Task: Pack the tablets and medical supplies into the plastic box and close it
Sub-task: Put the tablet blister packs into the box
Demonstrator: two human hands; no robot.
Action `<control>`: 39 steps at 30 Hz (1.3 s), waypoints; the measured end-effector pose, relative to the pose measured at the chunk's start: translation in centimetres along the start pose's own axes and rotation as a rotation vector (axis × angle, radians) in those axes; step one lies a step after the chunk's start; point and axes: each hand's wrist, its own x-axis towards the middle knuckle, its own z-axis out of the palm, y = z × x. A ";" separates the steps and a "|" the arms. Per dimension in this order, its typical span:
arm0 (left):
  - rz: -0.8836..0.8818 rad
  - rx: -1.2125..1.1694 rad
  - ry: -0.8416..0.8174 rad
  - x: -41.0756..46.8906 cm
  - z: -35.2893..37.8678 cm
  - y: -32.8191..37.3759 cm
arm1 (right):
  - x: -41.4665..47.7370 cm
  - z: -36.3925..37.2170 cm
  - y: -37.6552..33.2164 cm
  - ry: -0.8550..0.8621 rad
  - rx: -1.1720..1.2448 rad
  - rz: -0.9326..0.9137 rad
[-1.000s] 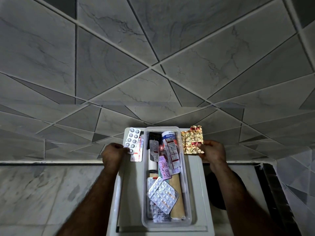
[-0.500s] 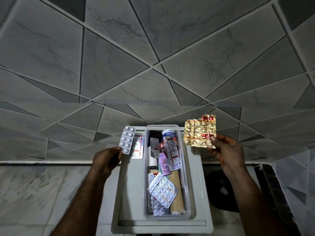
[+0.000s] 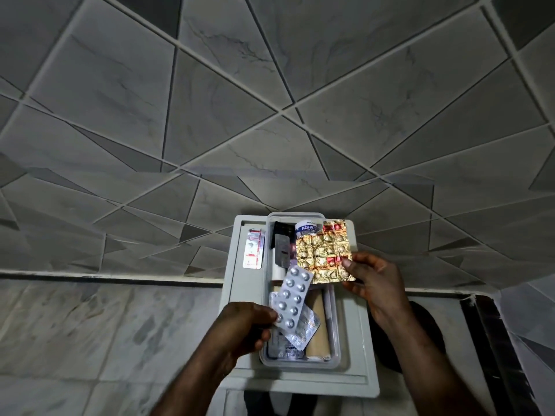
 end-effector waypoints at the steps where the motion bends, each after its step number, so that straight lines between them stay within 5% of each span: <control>1: -0.005 0.036 -0.001 -0.2 0.3 -0.2 | 0.0 0.3 0.1 -0.004 -0.002 0.001; 14: 0.082 0.445 0.122 -1.5 1.5 -1.5 | -0.6 3.0 1.7 -0.001 -0.036 -0.045; 24: 0.224 0.844 0.108 -1.2 1.6 0.0 | -0.6 2.9 2.6 -0.039 -0.633 -0.195; 33: 0.365 0.198 0.377 3.5 -2.1 2.2 | 0.3 -0.7 2.1 0.073 -0.622 -0.065; 39: 0.348 0.303 0.502 8.5 -3.8 2.8 | -0.3 -1.6 5.4 -0.168 -0.865 0.295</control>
